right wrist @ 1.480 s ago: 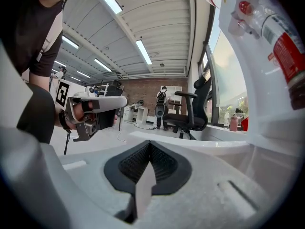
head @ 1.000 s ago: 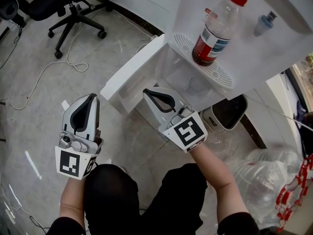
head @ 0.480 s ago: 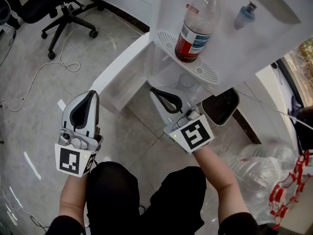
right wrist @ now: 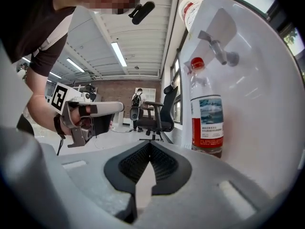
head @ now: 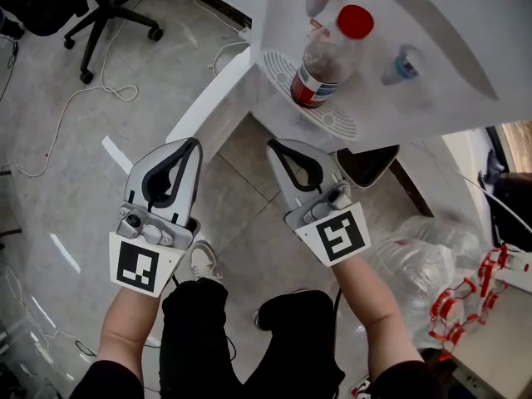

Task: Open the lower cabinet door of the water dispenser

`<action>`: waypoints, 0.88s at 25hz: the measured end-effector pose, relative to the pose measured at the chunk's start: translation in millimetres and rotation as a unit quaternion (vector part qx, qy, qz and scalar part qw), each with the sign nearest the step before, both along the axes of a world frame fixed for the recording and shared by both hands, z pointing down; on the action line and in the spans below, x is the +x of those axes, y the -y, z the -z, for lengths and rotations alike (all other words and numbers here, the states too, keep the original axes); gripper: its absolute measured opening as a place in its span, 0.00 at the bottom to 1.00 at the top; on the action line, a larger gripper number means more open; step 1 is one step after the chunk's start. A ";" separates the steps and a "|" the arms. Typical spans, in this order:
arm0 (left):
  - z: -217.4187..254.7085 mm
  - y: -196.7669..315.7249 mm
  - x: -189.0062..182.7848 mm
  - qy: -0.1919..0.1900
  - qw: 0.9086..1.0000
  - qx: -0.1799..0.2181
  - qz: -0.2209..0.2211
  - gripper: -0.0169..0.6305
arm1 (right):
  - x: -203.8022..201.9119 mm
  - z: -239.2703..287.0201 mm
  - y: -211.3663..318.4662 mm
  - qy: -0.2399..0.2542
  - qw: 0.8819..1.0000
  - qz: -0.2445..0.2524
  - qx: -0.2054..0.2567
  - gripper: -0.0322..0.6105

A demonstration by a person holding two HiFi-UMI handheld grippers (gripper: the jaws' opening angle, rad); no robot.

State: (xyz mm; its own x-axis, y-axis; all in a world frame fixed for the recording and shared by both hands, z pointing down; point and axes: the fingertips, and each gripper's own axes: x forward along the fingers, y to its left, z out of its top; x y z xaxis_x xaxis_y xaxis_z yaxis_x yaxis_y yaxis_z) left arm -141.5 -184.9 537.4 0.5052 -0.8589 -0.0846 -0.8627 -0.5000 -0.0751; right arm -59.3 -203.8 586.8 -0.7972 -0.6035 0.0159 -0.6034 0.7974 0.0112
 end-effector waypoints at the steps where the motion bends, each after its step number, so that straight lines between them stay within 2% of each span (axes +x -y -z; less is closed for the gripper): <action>1: 8.4 -1.9 3.3 0.003 1.000 0.000 -0.002 0.04 | 3.4 4.8 -0.3 0.000 1.000 -0.007 -0.004 0.06; 4: 36.2 -7.8 7.3 0.016 1.000 0.000 -0.009 0.04 | 16.5 15.5 -8.4 -0.007 0.999 -0.032 -0.028 0.06; 11: 93.5 -27.1 14.7 -0.005 0.999 -0.051 -0.007 0.04 | 63.2 76.6 -39.5 -0.015 0.991 -0.102 -0.087 0.06; 16: 159.8 -36.4 20.0 0.007 0.998 -0.061 -0.006 0.04 | 88.4 155.2 -44.5 0.000 0.987 -0.140 -0.073 0.06; 22: 244.9 -49.3 27.3 0.016 0.998 -0.067 -0.001 0.04 | 112.5 249.4 -54.5 -0.006 0.986 -0.150 -0.068 0.06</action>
State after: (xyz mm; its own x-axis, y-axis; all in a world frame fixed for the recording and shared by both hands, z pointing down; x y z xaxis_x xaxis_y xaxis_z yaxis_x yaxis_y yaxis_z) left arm -114.2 -135.6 292.6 0.5077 -0.8602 0.0468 -0.8599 -0.5094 -0.0344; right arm 53.2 -149.3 337.4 -0.5816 -0.8044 0.1212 -0.8134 0.5770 -0.0738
